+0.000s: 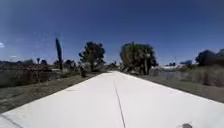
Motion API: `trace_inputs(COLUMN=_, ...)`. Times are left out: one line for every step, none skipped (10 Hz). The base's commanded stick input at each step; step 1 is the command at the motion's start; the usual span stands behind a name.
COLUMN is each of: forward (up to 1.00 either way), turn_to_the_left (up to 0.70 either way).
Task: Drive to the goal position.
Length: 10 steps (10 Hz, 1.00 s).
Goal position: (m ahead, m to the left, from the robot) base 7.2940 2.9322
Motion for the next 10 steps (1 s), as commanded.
trace_inputs(forward=1.00, turn_to_the_left=0.00)
trace_inputs(forward=1.00, turn_to_the_left=0.00)
trace_inputs(forward=1.00, turn_to_the_left=0.00)
trace_inputs(forward=1.00, turn_to_the_left=0.00)
trace_inputs(forward=1.00, turn_to_the_left=0.00)
trace_inputs(forward=1.00, turn_to_the_left=-0.04)
trace_inputs(forward=1.00, turn_to_the_left=-0.14)
trace_inputs(forward=1.00, turn_to_the_left=-0.23)
trace_inputs(forward=1.00, turn_to_the_left=-0.32)
trace_inputs(forward=1.00, turn_to_the_left=-0.28)
